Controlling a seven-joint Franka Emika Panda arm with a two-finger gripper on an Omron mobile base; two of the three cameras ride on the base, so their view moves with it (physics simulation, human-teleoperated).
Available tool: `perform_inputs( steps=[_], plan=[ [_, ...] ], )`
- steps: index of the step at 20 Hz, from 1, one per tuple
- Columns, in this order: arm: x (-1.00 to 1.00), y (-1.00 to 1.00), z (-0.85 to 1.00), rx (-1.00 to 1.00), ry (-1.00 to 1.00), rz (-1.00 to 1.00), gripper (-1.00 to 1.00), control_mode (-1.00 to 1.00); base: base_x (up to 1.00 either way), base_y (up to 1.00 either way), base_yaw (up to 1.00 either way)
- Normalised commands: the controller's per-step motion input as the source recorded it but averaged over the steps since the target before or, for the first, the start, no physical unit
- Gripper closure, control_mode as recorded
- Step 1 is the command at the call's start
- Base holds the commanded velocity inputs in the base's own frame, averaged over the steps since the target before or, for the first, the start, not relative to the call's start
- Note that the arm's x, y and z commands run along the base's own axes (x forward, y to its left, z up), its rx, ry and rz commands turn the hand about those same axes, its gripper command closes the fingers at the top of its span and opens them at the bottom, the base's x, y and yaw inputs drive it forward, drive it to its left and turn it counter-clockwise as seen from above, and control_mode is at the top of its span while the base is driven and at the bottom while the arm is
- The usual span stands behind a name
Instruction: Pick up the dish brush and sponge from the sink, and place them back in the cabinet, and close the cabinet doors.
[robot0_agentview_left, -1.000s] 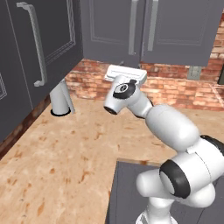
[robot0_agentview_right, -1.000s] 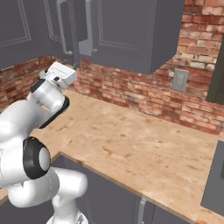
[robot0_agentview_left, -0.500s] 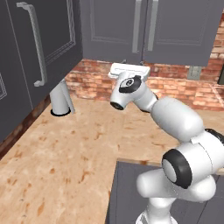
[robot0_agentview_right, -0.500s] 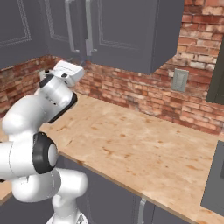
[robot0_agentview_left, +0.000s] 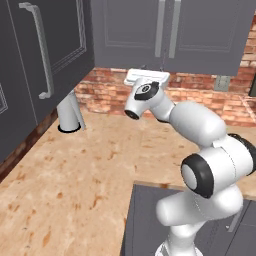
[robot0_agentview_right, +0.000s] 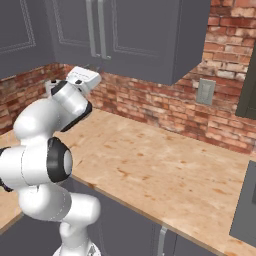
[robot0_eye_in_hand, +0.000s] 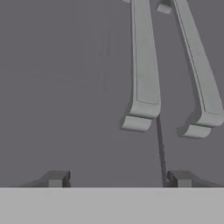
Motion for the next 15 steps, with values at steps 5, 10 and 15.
perform_inputs(
  steps=[5,10,15],
  plan=[
    [0.32,-0.01,0.00,0.00,0.00,-0.04,-1.00,-1.00,0.00,0.00,0.00],
    [0.14,0.00,0.00,0.00,0.00,0.00,-1.00,-1.00,0.00,0.00,0.00],
    [0.02,0.00,0.00,0.00,0.00,0.00,-1.00,-1.00,0.00,0.00,0.00]
  ],
)
